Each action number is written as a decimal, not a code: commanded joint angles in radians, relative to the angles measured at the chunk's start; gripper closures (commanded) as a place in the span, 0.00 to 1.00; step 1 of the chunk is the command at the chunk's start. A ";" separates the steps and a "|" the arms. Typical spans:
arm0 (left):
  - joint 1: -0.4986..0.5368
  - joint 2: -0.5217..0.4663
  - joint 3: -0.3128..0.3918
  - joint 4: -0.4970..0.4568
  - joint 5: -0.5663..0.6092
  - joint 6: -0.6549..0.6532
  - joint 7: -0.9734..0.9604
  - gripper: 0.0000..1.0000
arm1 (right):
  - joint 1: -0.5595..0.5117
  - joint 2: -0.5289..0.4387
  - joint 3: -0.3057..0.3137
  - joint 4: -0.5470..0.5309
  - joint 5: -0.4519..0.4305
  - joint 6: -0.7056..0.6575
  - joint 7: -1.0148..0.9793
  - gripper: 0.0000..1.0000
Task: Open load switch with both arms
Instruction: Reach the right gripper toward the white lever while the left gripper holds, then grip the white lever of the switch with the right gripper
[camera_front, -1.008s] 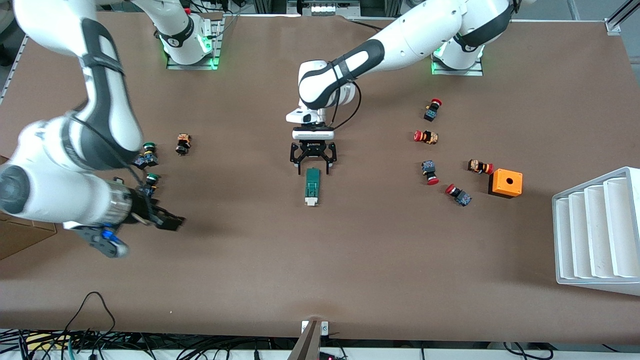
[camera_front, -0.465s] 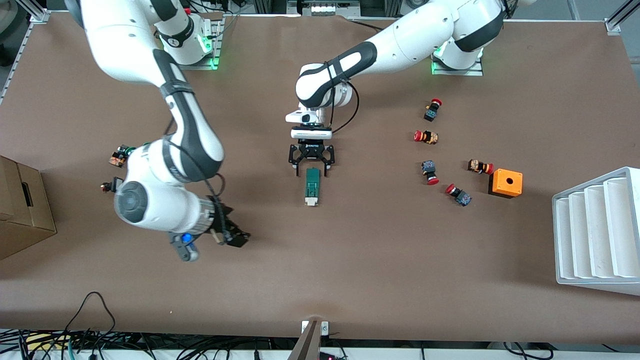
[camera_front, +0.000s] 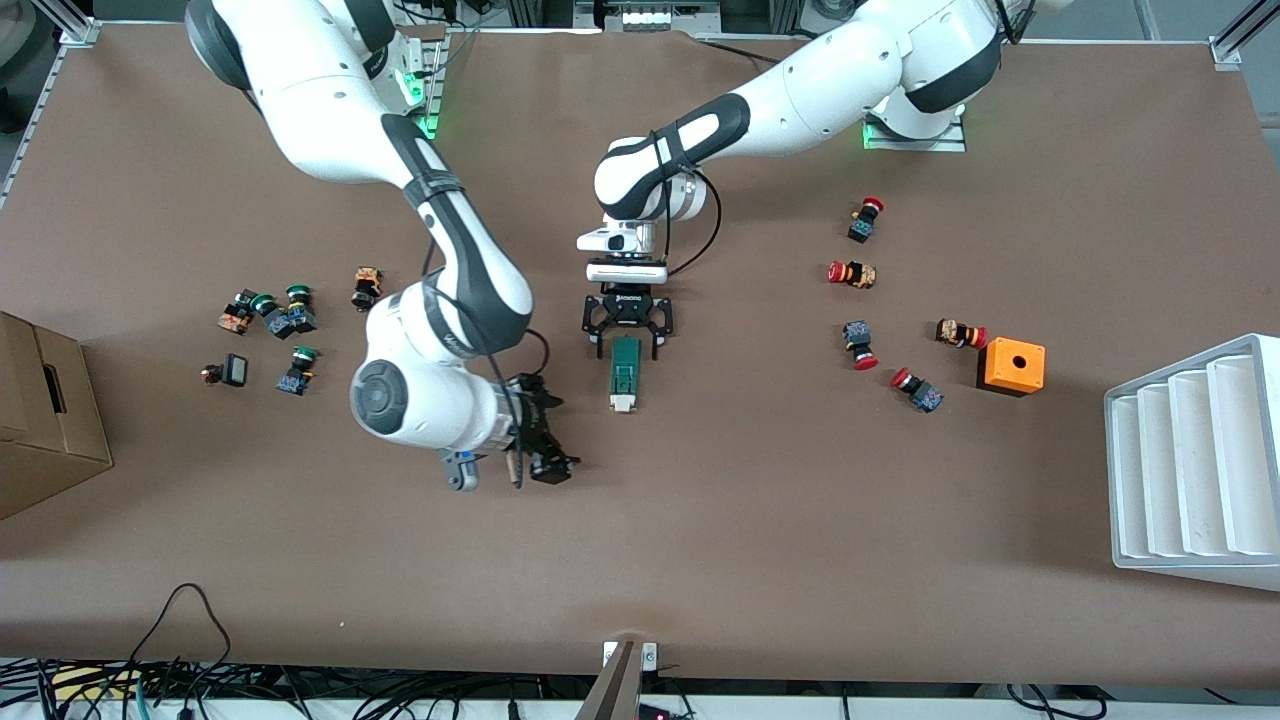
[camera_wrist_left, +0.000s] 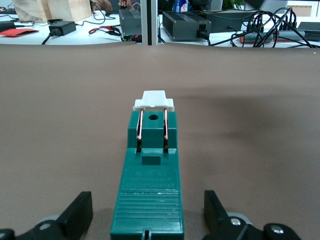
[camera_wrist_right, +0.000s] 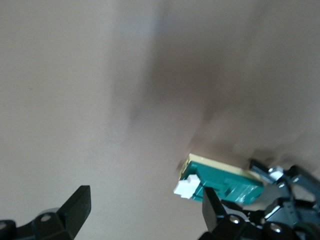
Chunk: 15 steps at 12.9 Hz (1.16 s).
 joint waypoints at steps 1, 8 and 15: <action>-0.011 0.021 0.004 0.025 0.030 -0.011 -0.019 0.17 | 0.050 0.067 -0.014 0.048 0.025 0.064 0.108 0.01; -0.013 0.044 0.004 0.025 0.078 -0.033 -0.054 0.81 | 0.106 0.104 -0.021 0.048 0.023 0.084 0.173 0.32; -0.011 0.044 0.004 0.028 0.076 -0.031 -0.053 0.80 | 0.110 0.104 -0.019 0.038 0.020 0.063 0.196 0.46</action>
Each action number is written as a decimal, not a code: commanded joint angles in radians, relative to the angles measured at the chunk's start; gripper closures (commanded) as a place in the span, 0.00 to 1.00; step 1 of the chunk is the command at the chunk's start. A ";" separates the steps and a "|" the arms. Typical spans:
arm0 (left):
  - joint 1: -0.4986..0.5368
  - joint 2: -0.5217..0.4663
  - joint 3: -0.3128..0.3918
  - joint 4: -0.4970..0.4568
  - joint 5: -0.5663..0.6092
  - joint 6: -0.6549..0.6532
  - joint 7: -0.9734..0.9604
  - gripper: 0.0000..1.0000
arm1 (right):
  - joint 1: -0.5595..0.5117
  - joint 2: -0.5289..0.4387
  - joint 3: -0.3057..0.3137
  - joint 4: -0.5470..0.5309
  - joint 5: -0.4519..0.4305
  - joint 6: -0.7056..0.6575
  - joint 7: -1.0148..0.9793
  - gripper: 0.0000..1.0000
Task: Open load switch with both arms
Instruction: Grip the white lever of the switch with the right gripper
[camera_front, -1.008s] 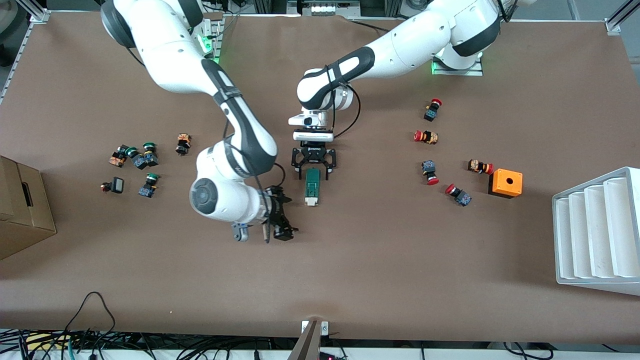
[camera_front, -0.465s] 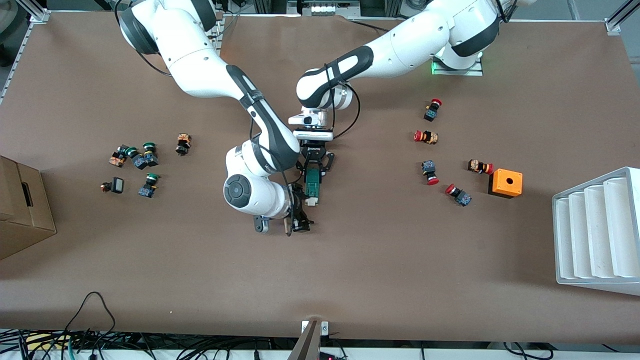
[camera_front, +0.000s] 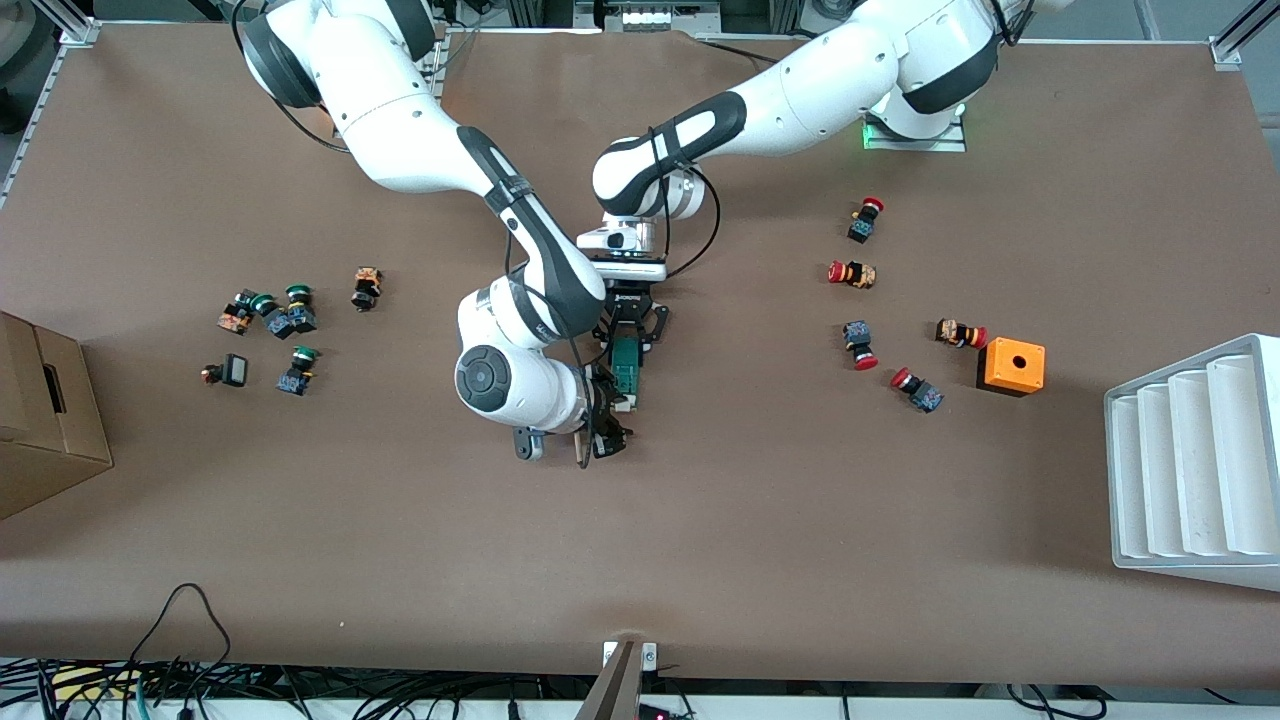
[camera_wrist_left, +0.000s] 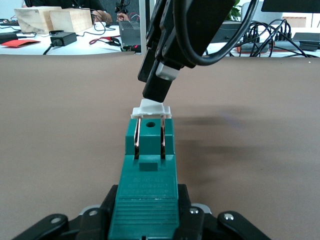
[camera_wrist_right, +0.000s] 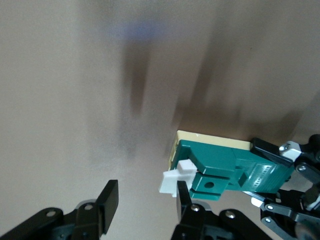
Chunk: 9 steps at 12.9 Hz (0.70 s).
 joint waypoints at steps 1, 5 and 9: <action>-0.003 0.038 0.005 0.029 0.039 0.008 -0.035 0.80 | 0.010 0.016 -0.015 0.027 0.016 -0.032 0.026 0.47; -0.003 0.038 0.005 0.029 0.039 0.008 -0.035 0.80 | 0.010 0.016 -0.015 0.027 0.018 -0.077 0.072 0.48; -0.003 0.038 0.005 0.030 0.039 0.008 -0.034 0.80 | 0.012 0.022 -0.014 0.029 0.021 -0.090 0.113 0.48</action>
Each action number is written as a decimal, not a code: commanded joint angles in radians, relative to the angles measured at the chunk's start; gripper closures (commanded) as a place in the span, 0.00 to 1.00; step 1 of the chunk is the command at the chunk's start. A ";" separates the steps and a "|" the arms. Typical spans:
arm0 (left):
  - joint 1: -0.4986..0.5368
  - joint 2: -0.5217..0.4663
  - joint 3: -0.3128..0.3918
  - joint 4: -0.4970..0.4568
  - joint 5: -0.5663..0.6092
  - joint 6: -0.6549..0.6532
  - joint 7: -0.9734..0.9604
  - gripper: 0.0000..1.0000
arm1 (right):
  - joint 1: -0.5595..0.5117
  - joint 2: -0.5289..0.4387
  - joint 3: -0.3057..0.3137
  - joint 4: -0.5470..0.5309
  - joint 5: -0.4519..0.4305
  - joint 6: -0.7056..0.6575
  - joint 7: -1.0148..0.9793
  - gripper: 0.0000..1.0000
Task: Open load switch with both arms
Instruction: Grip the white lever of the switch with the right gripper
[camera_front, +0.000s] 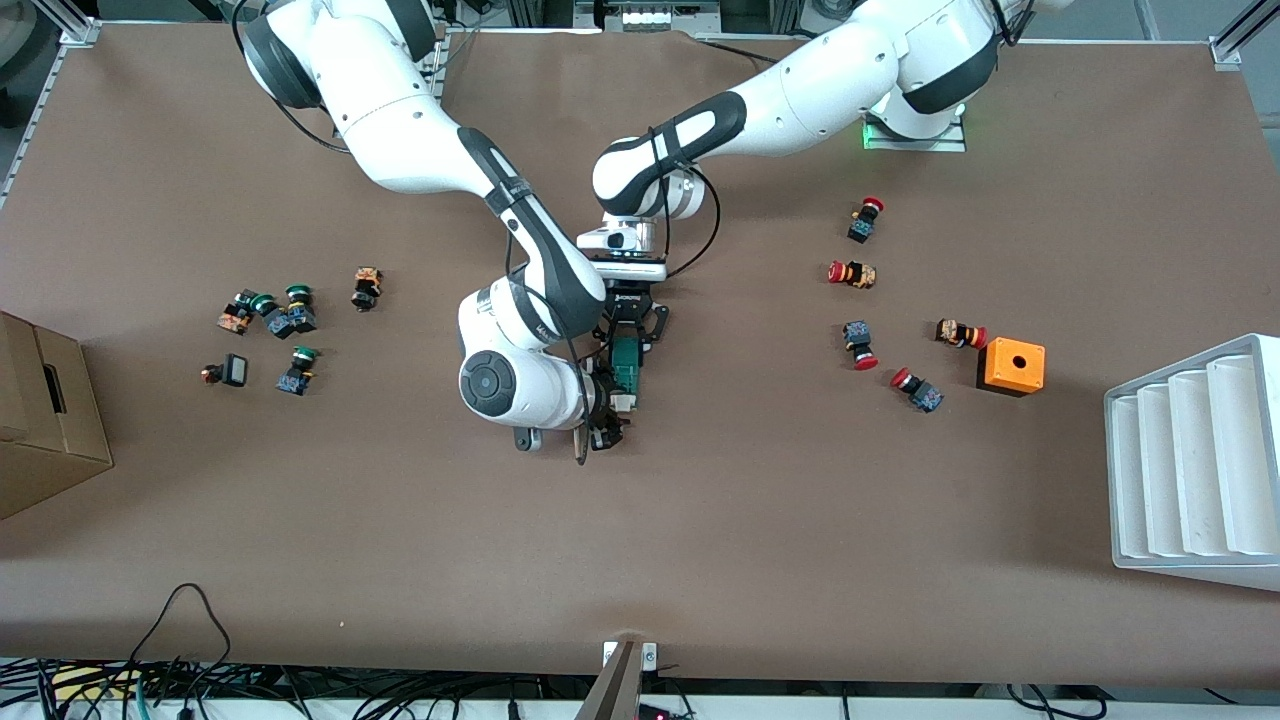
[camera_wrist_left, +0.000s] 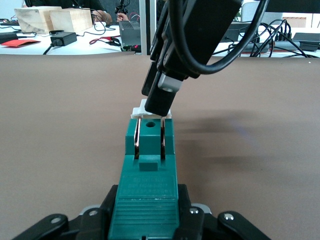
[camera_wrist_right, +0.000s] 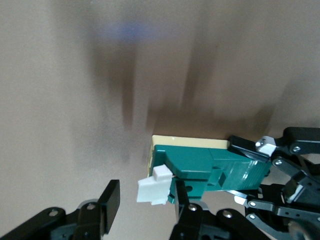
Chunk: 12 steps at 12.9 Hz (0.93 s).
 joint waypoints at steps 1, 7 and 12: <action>-0.003 0.038 0.005 0.030 0.039 0.008 -0.033 0.80 | 0.013 0.020 -0.012 0.029 0.019 -0.025 0.032 0.48; -0.003 0.038 0.005 0.030 0.040 0.008 -0.033 0.80 | 0.027 0.030 -0.010 0.030 0.013 -0.027 0.072 0.60; -0.003 0.038 0.005 0.029 0.040 0.008 -0.033 0.80 | 0.028 -0.011 -0.001 -0.003 -0.008 -0.053 0.070 0.66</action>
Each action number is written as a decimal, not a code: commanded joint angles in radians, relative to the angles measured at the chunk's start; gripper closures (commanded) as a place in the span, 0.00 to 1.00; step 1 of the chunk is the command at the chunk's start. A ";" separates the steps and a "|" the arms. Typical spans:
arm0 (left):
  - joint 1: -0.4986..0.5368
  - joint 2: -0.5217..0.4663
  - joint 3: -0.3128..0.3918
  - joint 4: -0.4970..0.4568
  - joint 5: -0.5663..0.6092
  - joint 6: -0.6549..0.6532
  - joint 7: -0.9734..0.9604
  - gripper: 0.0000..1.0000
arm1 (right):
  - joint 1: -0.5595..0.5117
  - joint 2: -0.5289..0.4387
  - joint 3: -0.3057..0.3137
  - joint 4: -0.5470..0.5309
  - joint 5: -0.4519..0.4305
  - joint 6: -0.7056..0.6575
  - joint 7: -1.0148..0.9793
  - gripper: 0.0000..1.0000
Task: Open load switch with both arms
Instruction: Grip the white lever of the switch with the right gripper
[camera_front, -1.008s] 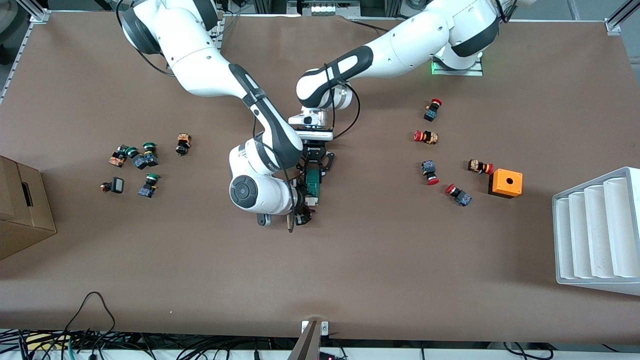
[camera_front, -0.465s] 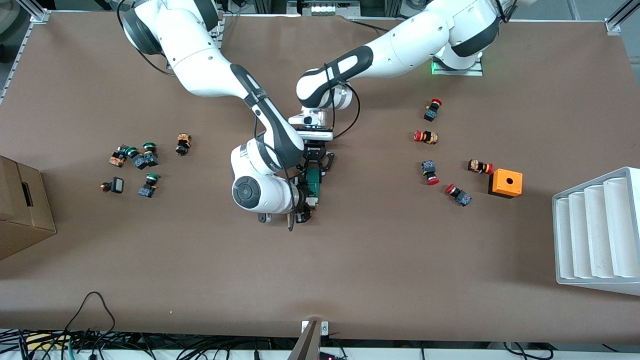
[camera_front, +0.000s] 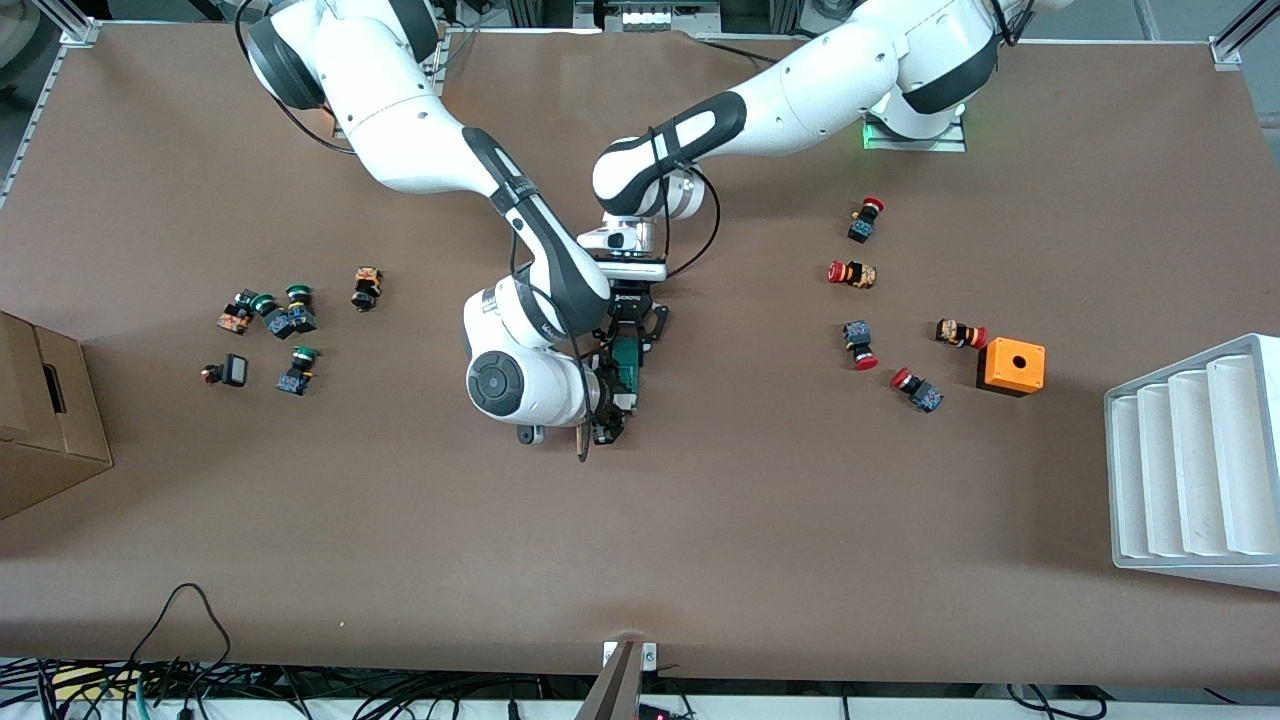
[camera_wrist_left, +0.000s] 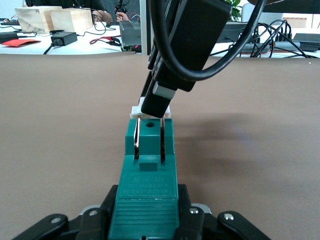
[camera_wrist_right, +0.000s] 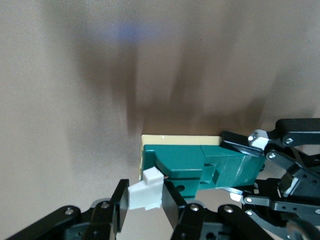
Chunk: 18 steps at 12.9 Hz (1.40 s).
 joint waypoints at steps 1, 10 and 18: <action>-0.003 0.038 0.005 0.029 0.040 0.009 -0.029 0.80 | 0.018 -0.029 0.004 -0.027 -0.018 -0.035 0.019 0.66; 0.003 0.035 0.005 0.040 0.039 0.009 -0.021 0.79 | 0.021 -0.112 0.035 -0.134 -0.073 -0.035 0.013 0.66; 0.003 0.035 0.005 0.041 0.037 0.010 -0.019 0.79 | 0.020 -0.162 0.035 -0.163 -0.088 -0.064 -0.004 0.66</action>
